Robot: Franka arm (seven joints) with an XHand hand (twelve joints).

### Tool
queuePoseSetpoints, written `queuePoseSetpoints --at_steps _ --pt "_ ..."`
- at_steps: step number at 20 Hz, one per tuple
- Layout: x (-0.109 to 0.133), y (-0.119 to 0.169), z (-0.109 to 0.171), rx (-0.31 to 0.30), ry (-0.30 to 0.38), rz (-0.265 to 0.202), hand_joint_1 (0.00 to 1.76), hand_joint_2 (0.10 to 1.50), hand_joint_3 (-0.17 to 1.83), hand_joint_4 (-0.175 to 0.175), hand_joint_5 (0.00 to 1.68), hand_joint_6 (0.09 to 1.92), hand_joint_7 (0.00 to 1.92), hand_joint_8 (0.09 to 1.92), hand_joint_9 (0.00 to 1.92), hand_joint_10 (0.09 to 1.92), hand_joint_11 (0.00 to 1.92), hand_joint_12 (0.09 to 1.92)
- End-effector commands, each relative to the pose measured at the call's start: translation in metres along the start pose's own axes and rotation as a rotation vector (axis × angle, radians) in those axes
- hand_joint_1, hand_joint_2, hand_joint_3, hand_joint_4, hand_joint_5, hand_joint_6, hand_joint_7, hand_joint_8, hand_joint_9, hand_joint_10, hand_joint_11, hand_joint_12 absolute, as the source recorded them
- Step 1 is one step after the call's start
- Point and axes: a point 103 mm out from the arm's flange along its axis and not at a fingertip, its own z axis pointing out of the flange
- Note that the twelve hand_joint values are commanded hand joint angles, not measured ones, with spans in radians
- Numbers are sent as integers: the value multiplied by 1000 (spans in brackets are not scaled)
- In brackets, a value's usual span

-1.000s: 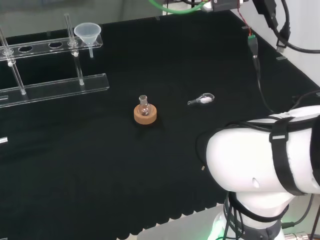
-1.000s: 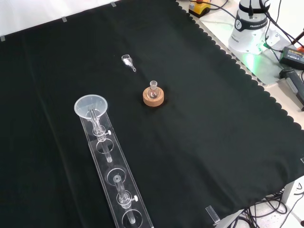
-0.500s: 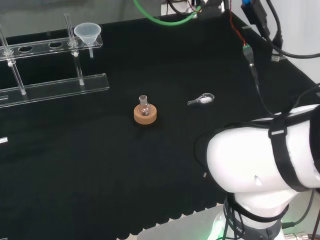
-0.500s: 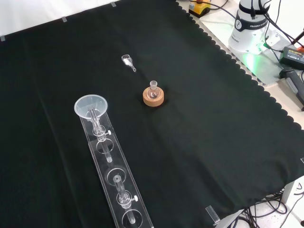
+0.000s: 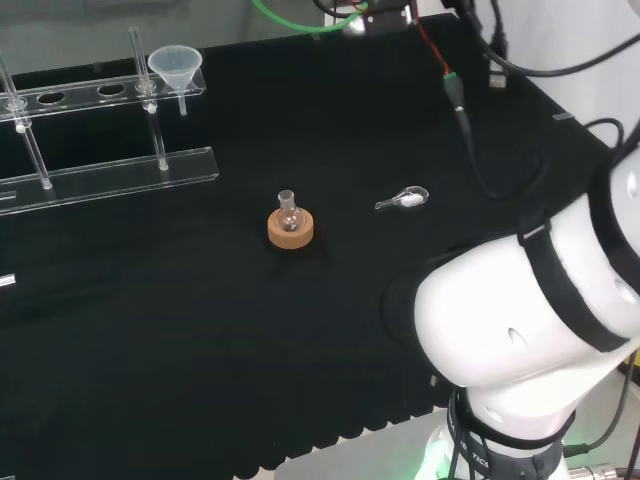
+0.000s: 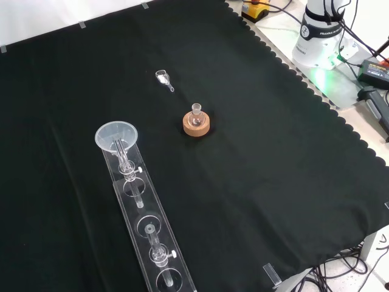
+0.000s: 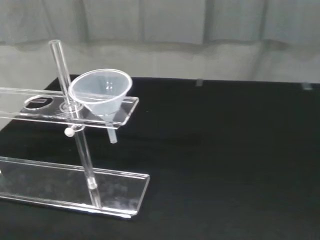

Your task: Pick up the funnel from the transparent funnel stand.

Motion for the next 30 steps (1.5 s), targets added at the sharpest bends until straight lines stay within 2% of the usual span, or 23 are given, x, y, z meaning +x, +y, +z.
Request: queuePoseSetpoints --at_steps 1,6,10,13,18,23,28,30 --pt "19 78 24 -55 86 -35 137 842 87 59 0 87 0 87 0 87 0 128" --pt "31 105 44 -34 104 -41 138 842 85 59 0 87 0 87 0 87 0 127" --pt "29 123 68 -5 124 -63 140 843 81 55 0 87 0 87 0 87 0 150" --pt "36 135 86 16 110 -48 142 845 75 53 0 87 0 87 0 87 0 181" --pt "43 155 108 47 95 -48 145 849 64 50 0 87 0 87 0 87 0 267" --pt "54 190 143 77 66 -23 150 854 50 45 0 87 0 87 0 87 0 399" --pt "53 210 164 121 74 -13 151 856 40 43 0 87 0 87 0 87 0 503" --pt "56 217 173 158 61 -19 151 857 38 42 0 87 0 87 0 87 0 520"
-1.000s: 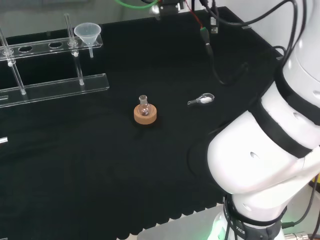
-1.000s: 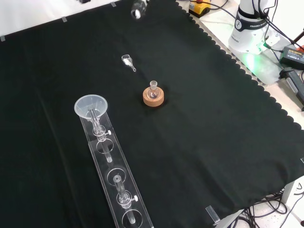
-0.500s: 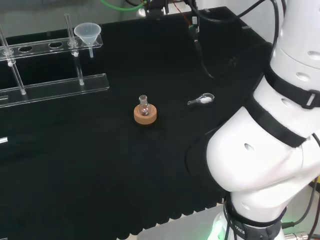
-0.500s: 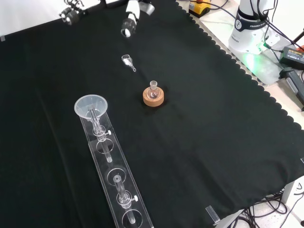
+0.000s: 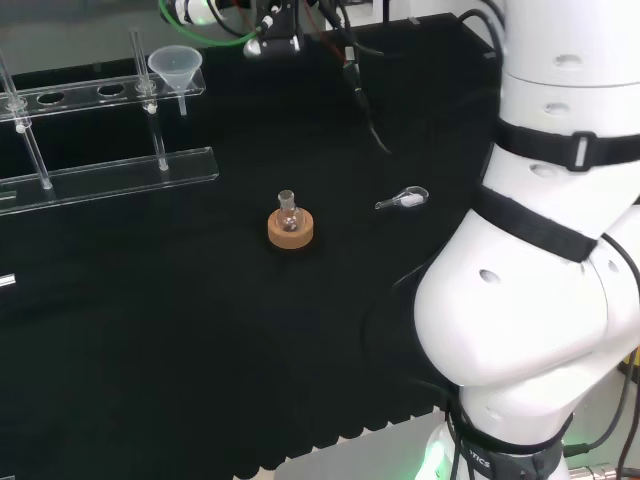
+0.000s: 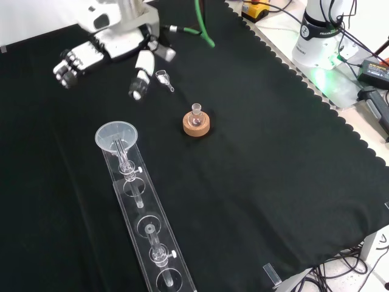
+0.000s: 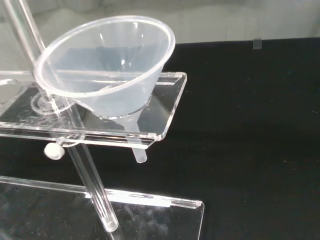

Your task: Pick up the funnel from the transparent funnel stand.

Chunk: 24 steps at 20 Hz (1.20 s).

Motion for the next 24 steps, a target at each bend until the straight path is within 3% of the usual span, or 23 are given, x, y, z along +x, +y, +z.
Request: queuePoseSetpoints --at_steps 1,6,11,17,18,20,24 --pt "11 25 27 85 -30 11 151 857 38 41 0 87 0 87 0 87 0 523" --pt "23 25 34 152 -39 40 161 857 35 41 0 87 0 87 0 87 0 550" --pt "32 12 34 183 9 93 167 859 33 41 0 87 0 87 0 87 0 585" --pt "56 1 54 234 19 104 168 863 32 39 0 87 0 87 0 87 0 609" --pt "66 6 60 244 -8 144 168 864 32 39 0 87 0 87 0 87 0 622" --pt "77 10 64 279 -86 76 167 865 31 39 0 87 0 87 0 87 0 634" --pt "85 16 80 297 -66 63 166 866 31 38 0 87 0 87 0 87 0 642"
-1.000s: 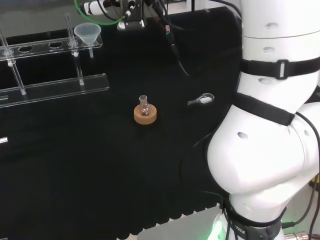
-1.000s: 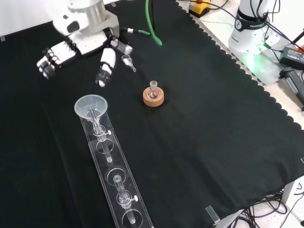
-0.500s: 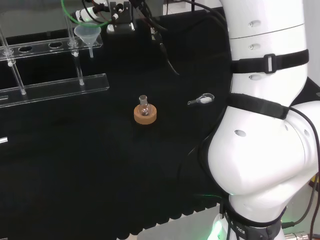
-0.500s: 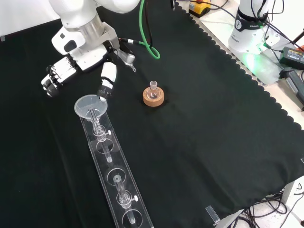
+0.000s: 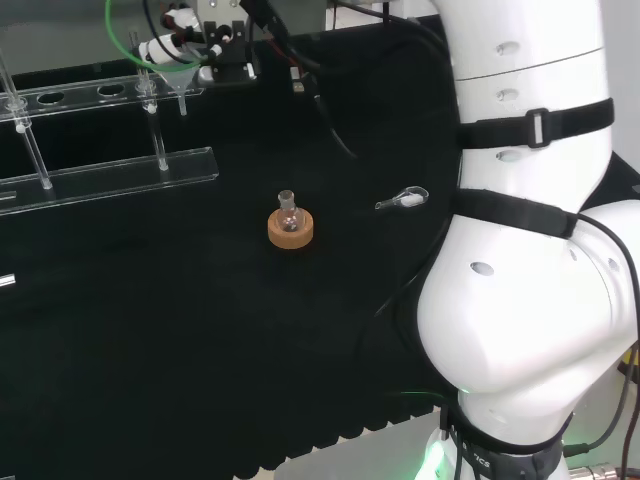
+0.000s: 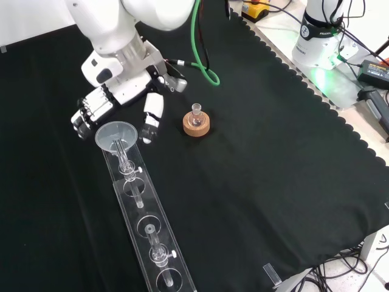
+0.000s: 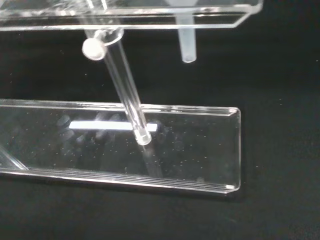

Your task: Pick up the funnel from the transparent funnel stand.

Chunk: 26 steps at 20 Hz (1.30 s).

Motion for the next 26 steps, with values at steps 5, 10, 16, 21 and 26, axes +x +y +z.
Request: queuePoseSetpoints --at_steps 5,10,16,21,26 --pt "8 20 28 79 6 15 164 868 27 37 0 87 0 87 0 87 0 718" --pt "-10 15 27 53 -32 36 158 868 19 38 0 87 0 87 0 87 0 1218" --pt "-13 18 28 -33 -152 31 172 861 6 21 13 87 69 87 169 797 501 1441" --pt "-17 24 31 -154 -266 -29 259 867 7 -46 268 87 221 946 711 980 1008 1260" --pt "-23 34 35 -230 -306 -66 344 881 15 -126 468 87 513 1174 1048 1025 1281 1243"
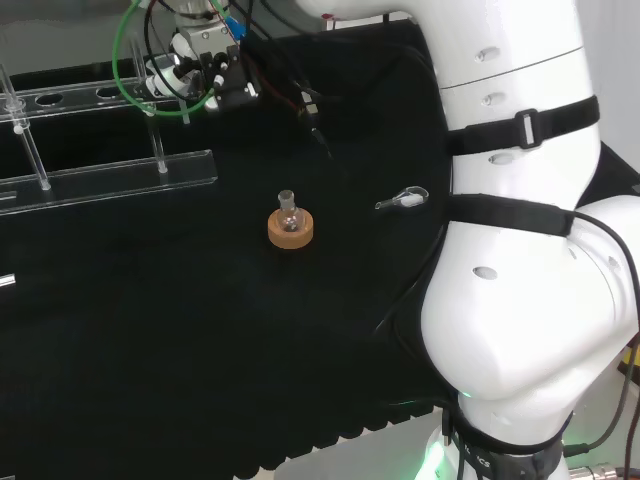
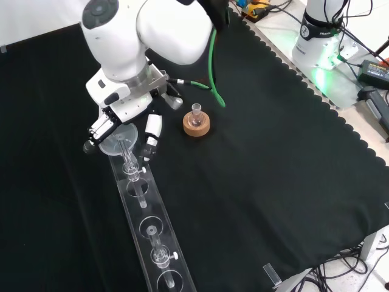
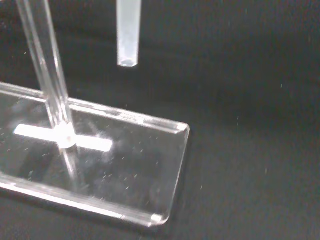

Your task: Pick up the funnel from the transparent funnel stand.

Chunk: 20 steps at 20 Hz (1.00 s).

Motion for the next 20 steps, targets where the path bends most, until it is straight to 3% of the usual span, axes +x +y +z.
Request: queuePoseSetpoints --at_steps 1,5,10,13,16,18,19,20 --pt "-4 10 3 -135 -97 -53 361 883 16 -137 499 97 559 1193 1093 1033 1317 1246" --pt "-6 14 5 -200 -133 -65 449 883 16 -171 598 172 750 1271 1274 1059 1473 1255" --pt "-12 10 -9 -342 -164 -89 635 873 12 -175 583 789 1103 1334 1561 1010 1712 1188" --pt "-16 2 -15 -453 -189 -117 788 860 7 -175 874 991 1379 1318 1775 968 1849 1130" --pt "-17 -3 -21 -546 -208 -151 922 845 -1 -175 1145 926 1613 1156 1895 970 1911 1112" --pt "-21 -11 -27 -617 -205 -171 1104 622 511 -47 1391 524 1748 982 1915 1035 1919 1145" --pt "-22 -12 -30 -632 -200 -177 1154 527 700 -8 1480 384 1789 927 1918 1043 1920 1156" --pt "-20 -12 -33 -642 -197 -181 1184 467 813 -8 1542 285 1814 887 1920 1043 1920 1163"
